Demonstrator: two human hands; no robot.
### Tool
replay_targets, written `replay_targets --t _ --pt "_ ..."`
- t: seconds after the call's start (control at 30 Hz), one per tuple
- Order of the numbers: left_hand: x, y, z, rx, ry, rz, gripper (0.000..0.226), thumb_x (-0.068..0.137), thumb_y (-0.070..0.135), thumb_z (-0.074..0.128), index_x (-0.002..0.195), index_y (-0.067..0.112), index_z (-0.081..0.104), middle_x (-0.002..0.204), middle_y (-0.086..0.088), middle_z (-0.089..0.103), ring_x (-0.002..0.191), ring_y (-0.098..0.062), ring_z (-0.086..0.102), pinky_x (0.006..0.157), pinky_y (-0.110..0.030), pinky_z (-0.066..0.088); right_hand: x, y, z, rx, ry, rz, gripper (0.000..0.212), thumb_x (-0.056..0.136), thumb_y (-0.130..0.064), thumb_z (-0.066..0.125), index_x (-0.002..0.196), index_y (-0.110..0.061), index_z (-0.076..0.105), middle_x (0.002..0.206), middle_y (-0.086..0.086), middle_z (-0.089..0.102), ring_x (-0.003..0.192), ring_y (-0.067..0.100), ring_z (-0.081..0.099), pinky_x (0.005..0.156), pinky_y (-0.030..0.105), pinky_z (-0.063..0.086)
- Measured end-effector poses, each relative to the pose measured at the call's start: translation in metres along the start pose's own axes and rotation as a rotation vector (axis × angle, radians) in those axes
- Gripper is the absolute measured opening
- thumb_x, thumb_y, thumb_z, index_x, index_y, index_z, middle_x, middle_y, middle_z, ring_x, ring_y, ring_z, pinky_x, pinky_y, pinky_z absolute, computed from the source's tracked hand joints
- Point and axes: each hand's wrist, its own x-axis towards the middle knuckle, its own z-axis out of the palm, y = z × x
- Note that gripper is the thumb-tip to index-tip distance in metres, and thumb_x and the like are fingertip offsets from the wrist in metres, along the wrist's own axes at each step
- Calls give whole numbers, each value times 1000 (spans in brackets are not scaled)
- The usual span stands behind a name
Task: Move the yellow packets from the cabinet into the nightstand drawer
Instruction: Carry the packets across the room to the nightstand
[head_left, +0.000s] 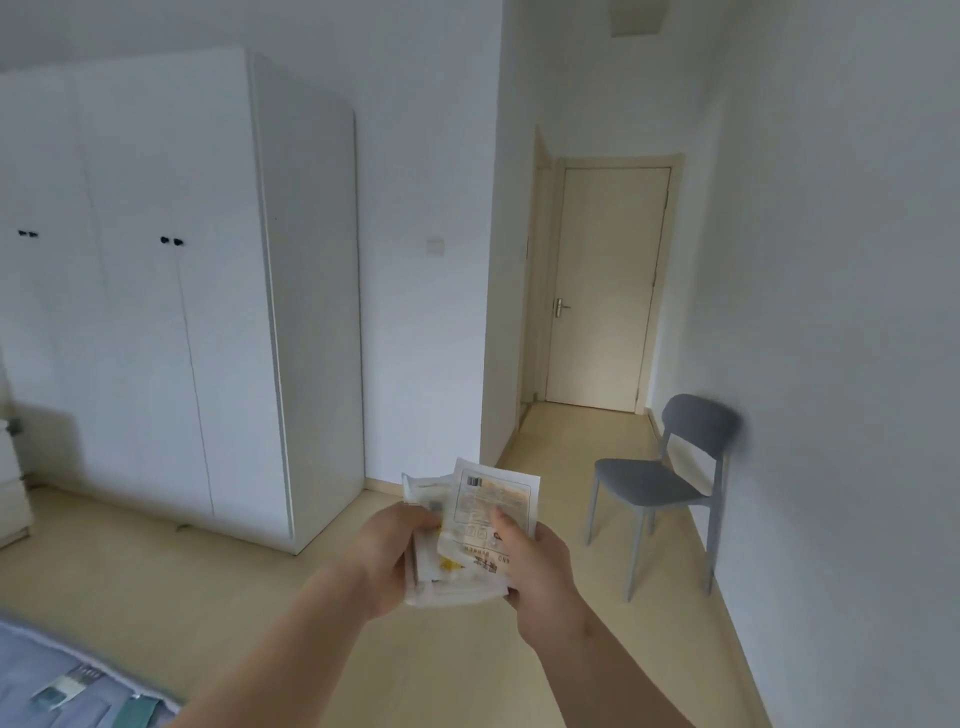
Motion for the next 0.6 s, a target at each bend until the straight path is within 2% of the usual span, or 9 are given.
replay_targets --t 0.13,0.2,0.33,0.43,0.5,0.6 --pt "73 29 -25 18 56 24 27 96 1 40 110 1 63 106 -22 69 97 -36 67 76 -43 57 77 -7 36 -9 -31 53 17 86 -32 67 90 -16 65 92 3 71 84 21 67 74 33 49" --pt "113 37 -40 -5 106 15 24 95 2 45 114 0 61 107 -23 68 98 -38 65 72 -44 58 116 -7 52 -5 -44 75 19 86 -33 67 92 -16 64 91 1 70 84 18 66 68 30 49" --pt "190 52 -66 -42 178 10 14 92 7 56 102 1 62 93 -21 70 76 -32 68 65 -41 55 191 -6 84 -6 -52 92 19 86 -31 66 93 -14 62 87 2 68 72 13 64 60 25 50" --pt "254 68 -93 -85 195 34 14 93 13 56 99 3 62 84 -18 72 64 -28 70 52 -36 57 258 -3 118 -22 -57 93 18 86 -30 67 92 -13 62 86 3 68 69 13 64 56 24 49" --pt "303 80 -119 -125 213 27 20 96 17 51 105 2 61 90 -19 71 67 -30 70 49 -35 56 306 0 148 -35 -62 90 17 87 -30 66 89 -14 62 83 3 68 67 14 63 54 24 48" --pt "371 105 -156 -163 250 -3 28 98 21 47 117 3 58 101 -21 70 80 -33 68 55 -38 56 372 -5 195 -67 -69 104 18 86 -30 67 87 -14 61 80 3 67 67 14 62 54 24 47"
